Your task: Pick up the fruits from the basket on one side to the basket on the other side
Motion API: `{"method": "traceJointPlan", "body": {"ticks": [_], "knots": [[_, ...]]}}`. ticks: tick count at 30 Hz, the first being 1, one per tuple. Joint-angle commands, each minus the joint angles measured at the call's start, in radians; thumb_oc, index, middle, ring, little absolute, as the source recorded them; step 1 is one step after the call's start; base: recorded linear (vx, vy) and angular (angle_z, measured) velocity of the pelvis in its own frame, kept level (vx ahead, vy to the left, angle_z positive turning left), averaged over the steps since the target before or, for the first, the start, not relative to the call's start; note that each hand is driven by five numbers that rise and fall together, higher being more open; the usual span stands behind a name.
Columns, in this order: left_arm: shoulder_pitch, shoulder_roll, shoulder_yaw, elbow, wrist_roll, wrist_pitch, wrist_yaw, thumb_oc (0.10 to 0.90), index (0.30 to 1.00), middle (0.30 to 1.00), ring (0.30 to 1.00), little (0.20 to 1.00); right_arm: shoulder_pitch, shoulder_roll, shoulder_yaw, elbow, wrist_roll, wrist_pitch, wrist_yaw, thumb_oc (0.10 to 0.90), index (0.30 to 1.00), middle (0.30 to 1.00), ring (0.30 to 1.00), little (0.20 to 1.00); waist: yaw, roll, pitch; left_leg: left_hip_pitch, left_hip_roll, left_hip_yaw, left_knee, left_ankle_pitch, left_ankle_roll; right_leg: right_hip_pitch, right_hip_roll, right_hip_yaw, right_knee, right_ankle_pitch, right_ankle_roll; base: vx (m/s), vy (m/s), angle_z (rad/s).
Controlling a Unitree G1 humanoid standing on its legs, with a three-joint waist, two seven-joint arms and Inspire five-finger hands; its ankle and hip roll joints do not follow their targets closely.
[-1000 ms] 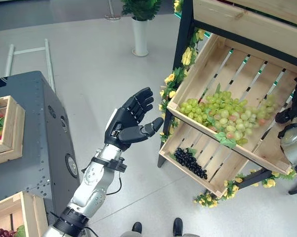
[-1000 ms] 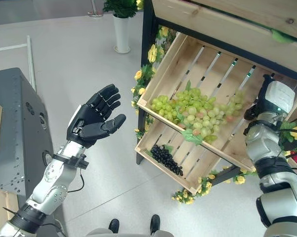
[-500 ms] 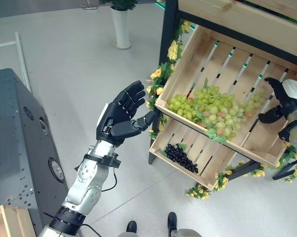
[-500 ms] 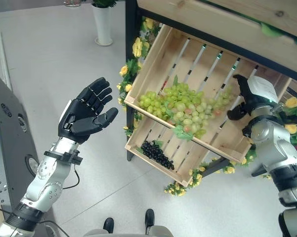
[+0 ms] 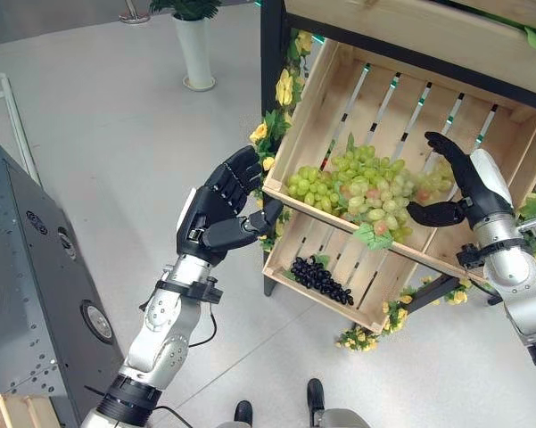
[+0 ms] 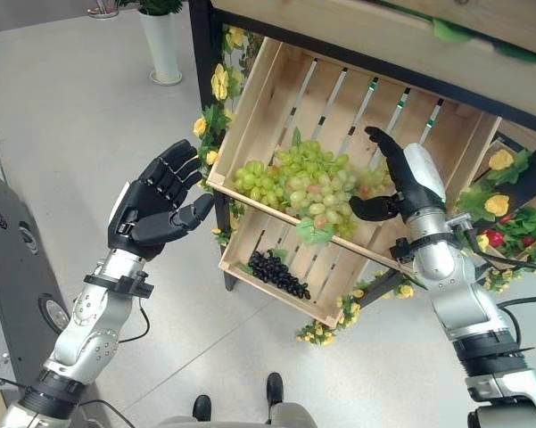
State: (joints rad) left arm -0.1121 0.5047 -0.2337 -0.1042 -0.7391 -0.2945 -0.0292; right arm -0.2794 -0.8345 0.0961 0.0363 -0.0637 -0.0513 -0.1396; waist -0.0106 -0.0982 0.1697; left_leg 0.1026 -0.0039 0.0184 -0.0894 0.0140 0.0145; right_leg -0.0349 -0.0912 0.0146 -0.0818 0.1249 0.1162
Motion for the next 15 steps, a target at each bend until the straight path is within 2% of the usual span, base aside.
{"method": "traceJointPlan", "body": {"ticks": [1,2,3,4,5,8,10,12,13,15], "knots": [[-0.047,-0.019,0.018,-0.079,0.049,-0.137,-0.008,0.8,0.9,0.9,0.9,0.9,-0.095,0.013,-0.046,-0.1,0.011,-0.2,-0.05,0.8,0.9,0.9,0.9,0.9,0.053,0.031,-0.069,-0.047,-0.03,-0.069,0.002,-0.032,0.052,-0.009,-0.095,-0.044,0.138,0.009,0.052,-0.01,0.159,-0.01],[-0.045,-0.019,0.018,-0.081,0.051,-0.135,-0.008,0.8,0.9,0.9,0.9,0.9,-0.095,0.014,-0.046,-0.103,0.011,-0.207,-0.056,0.8,0.9,0.9,0.9,0.9,0.055,0.032,-0.069,-0.047,-0.033,-0.072,0.002,-0.032,0.053,-0.01,-0.093,-0.043,0.145,0.007,0.05,0.0,0.111,0.0],[-0.033,-0.017,0.017,-0.084,0.061,-0.139,0.002,0.8,0.9,0.9,0.9,0.9,-0.095,0.027,-0.049,-0.118,0.006,-0.245,-0.094,0.8,0.9,0.9,0.9,0.9,0.061,0.038,-0.069,-0.047,-0.035,-0.079,0.002,-0.029,0.056,-0.014,-0.087,-0.048,0.169,-0.005,0.043,0.0,0.063,0.03],[-0.032,-0.017,0.017,-0.084,0.061,-0.139,0.002,0.8,0.9,0.9,0.9,0.9,-0.094,0.027,-0.049,-0.118,0.005,-0.245,-0.094,0.8,0.9,0.9,0.9,0.9,0.061,0.037,-0.069,-0.047,-0.035,-0.079,0.002,-0.029,0.056,-0.015,-0.087,-0.048,0.171,-0.006,0.043,0.0,0.047,0.04],[-0.021,-0.014,0.016,-0.083,0.073,-0.148,0.012,0.8,0.9,0.9,0.9,0.9,-0.083,0.047,-0.054,-0.127,-0.046,-0.289,-0.151,0.8,0.9,0.9,0.9,0.9,0.067,0.041,-0.069,-0.048,-0.036,-0.083,0.002,-0.026,0.06,-0.02,-0.079,-0.053,0.196,-0.01,0.038,0.0,-0.004,0.03],[-0.007,-0.003,0.027,-0.091,0.07,-0.143,0.009,0.8,0.9,0.9,0.9,0.9,-0.053,0.051,-0.071,-0.153,-0.128,-0.308,-0.184,0.8,0.9,0.9,0.9,0.9,0.071,0.046,-0.068,-0.049,-0.037,-0.091,0.002,-0.019,0.067,-0.028,-0.063,-0.048,0.236,-0.023,0.033,0.0,-0.06,0.08],[-0.003,0.005,0.031,-0.093,0.061,-0.143,0.001,0.8,0.9,0.9,0.9,0.9,-0.037,0.033,-0.078,-0.165,-0.137,-0.305,-0.178,0.8,0.9,0.9,0.9,0.9,0.067,0.047,-0.07,-0.053,-0.036,-0.099,0.002,-0.017,0.069,-0.027,-0.044,-0.03,0.232,-0.036,0.03,0.01,-0.139,0.31],[0.006,0.018,0.042,-0.098,0.037,-0.141,-0.022,0.8,0.9,0.9,0.9,0.9,0.016,-0.032,-0.113,-0.206,-0.115,-0.348,-0.095,0.8,0.9,0.9,0.9,0.9,0.052,0.043,-0.081,-0.068,-0.041,-0.139,0.006,-0.008,0.07,-0.016,0.0,0.032,0.193,-0.067,0.021,0.02,-0.268,0.46],[0.009,0.021,0.046,-0.097,0.031,-0.142,-0.029,0.8,0.9,0.9,0.9,0.9,0.031,-0.047,-0.124,-0.217,-0.103,-0.355,-0.082,0.8,0.9,0.9,0.9,0.9,0.048,0.041,-0.084,-0.071,-0.041,-0.146,0.006,-0.007,0.068,-0.014,0.006,0.041,0.185,-0.068,0.02,0.02,-0.304,0.8],[0.013,0.032,0.062,-0.092,0.017,-0.148,-0.051,0.8,0.9,0.9,0.9,0.9,0.081,-0.115,-0.179,-0.246,-0.018,-0.383,-0.02,0.8,0.9,0.9,0.9,0.9,0.034,0.032,-0.095,-0.085,-0.032,-0.179,0.003,0.002,0.052,0.0,0.034,0.079,0.139,-0.08,0.002,0.01,-0.338,0.92]]}}
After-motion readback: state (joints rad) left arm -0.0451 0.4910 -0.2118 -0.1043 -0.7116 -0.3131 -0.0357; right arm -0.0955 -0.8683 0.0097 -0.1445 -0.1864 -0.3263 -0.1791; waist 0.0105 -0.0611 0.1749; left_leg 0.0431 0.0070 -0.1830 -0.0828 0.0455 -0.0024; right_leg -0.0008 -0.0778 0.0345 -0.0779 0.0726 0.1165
